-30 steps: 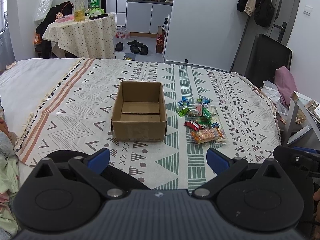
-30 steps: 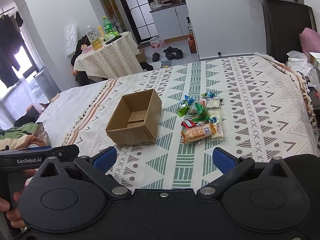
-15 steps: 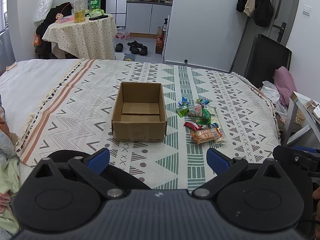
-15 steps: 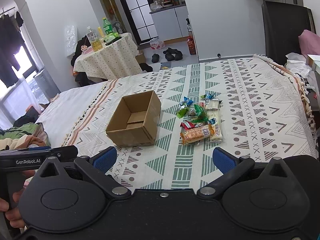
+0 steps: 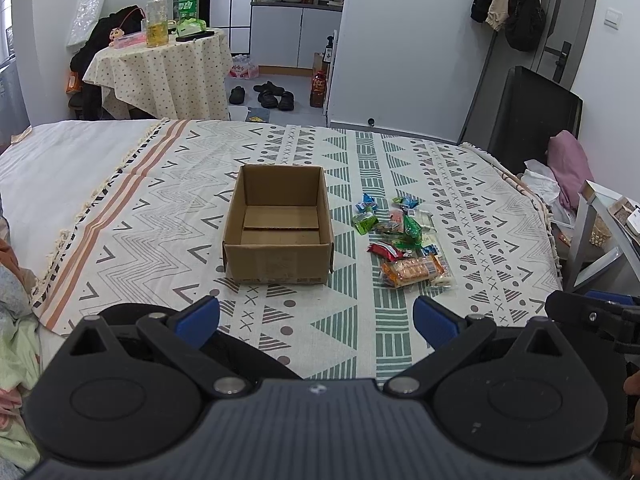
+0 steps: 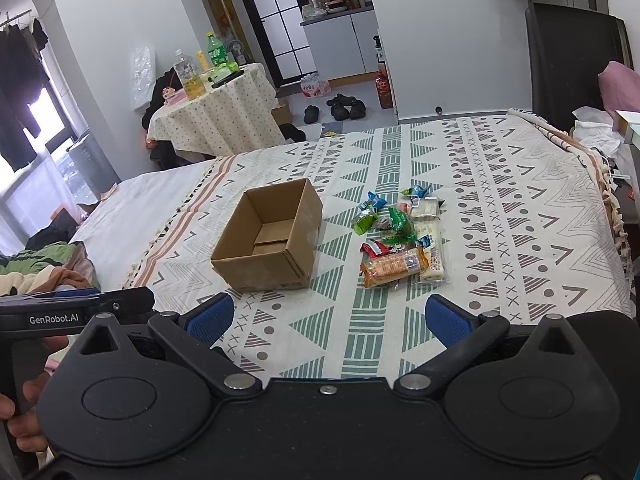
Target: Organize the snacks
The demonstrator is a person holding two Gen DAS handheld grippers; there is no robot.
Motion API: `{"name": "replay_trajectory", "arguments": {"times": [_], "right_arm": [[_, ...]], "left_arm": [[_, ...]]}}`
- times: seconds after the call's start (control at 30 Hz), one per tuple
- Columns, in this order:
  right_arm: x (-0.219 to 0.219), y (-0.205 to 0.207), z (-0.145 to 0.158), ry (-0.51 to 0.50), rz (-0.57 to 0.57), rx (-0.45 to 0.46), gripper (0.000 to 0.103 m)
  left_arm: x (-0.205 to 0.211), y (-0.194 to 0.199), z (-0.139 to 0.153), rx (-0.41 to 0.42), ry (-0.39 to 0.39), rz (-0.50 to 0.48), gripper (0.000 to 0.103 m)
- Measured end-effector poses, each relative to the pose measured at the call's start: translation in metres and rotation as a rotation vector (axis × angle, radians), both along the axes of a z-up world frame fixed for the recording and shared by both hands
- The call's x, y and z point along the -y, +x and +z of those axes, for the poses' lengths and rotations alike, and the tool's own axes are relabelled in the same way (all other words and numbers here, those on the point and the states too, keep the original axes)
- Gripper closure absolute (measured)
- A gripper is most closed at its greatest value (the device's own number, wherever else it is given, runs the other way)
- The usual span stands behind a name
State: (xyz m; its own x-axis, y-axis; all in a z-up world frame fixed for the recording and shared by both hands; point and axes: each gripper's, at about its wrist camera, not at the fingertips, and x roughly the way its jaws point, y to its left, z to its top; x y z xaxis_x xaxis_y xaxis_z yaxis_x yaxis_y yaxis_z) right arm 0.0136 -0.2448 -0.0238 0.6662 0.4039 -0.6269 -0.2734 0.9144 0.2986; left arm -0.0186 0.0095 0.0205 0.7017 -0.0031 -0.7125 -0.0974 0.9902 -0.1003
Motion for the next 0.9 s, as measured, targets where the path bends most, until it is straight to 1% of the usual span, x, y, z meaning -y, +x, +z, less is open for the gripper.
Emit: {"name": "replay_trajectory", "arguments": {"times": [0.27, 0.53, 0.67, 0.77, 0.9], "right_arm": [[0.001, 0.003, -0.001, 0.002, 0.0, -0.001, 0.0], [0.001, 0.015, -0.008, -0.003, 0.004, -0.012, 0.0], [0.001, 0.021, -0.013, 0.012, 0.016, -0.017, 0.0], [0.003, 0.024, -0.017, 0.022, 0.016, -0.015, 0.0], [0.008, 0.033, -0.025, 0.037, -0.002, -0.025, 0.0]], "left_arm": [[-0.001, 0.002, 0.001, -0.004, 0.006, -0.007, 0.001], [0.003, 0.024, -0.005, -0.018, 0.015, -0.004, 0.001], [0.007, 0.033, -0.009, -0.023, 0.018, -0.013, 0.001], [0.013, 0.039, -0.012, -0.011, 0.031, -0.026, 0.001], [0.019, 0.048, -0.018, 0.005, 0.027, -0.019, 0.001]]}}
